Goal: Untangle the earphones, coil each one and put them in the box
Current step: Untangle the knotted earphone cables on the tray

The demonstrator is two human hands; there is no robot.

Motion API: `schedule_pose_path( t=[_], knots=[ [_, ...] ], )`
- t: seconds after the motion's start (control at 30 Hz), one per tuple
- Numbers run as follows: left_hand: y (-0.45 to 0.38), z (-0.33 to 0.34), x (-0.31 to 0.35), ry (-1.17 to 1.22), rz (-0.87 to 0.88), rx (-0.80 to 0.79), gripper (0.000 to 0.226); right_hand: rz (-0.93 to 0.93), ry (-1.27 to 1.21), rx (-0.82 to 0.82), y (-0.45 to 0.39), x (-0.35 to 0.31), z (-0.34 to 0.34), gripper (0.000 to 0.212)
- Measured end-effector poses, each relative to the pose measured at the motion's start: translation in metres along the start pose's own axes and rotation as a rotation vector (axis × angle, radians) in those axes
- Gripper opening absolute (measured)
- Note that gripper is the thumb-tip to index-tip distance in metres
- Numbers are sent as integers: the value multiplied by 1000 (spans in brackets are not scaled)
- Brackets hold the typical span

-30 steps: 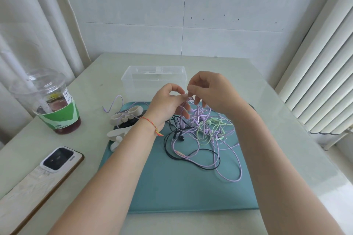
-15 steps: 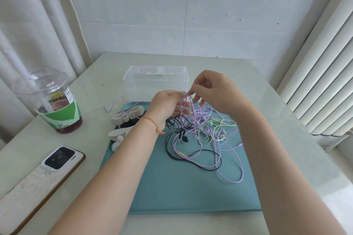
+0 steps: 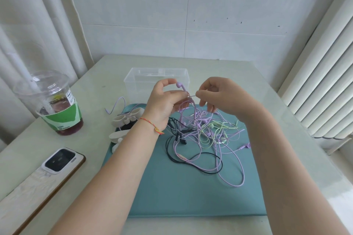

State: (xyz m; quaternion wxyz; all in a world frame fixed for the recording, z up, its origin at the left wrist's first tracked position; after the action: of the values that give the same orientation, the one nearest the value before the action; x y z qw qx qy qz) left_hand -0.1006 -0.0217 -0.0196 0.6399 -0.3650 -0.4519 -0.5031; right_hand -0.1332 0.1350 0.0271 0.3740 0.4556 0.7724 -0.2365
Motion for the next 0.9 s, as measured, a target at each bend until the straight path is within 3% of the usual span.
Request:
schedule_pose_path(
  t=[0.07,0.17,0.27,0.4,0.7,0.9],
  knots=[
    [0,1,0,-14,5,-27,44,-11,27,33,-1,-1,4,20],
    [0,1,1,-48,6,-39,32,-26,103,81,-3,-3,6,26],
    [1,0,3,-27,-3,0,19,-46,115,78,-2,-3,4,21],
    [1,-4,6,-9,-19,10,21,-53,109,74,-1,-1,1,10],
    [2,0,7,18,-70,-78,20,-48,56,127,-3,-1,1,8],
    [1,1,3,-238,-81,-57,8,-69,51,149,-2,-2,-1,8]
  ],
)
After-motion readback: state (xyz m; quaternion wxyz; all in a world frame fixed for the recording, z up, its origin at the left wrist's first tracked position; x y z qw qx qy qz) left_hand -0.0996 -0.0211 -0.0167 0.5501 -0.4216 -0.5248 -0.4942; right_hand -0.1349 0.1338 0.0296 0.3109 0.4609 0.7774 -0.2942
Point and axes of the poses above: each hand's wrist, its own y-axis away from the middle knuckle, its own z-axis out of the palm, x = y × z, the point moved 3 cm from there along -y, towards the middle knuckle, and after that the axes turned 3 degrees about -x, right-handed, at the moved point
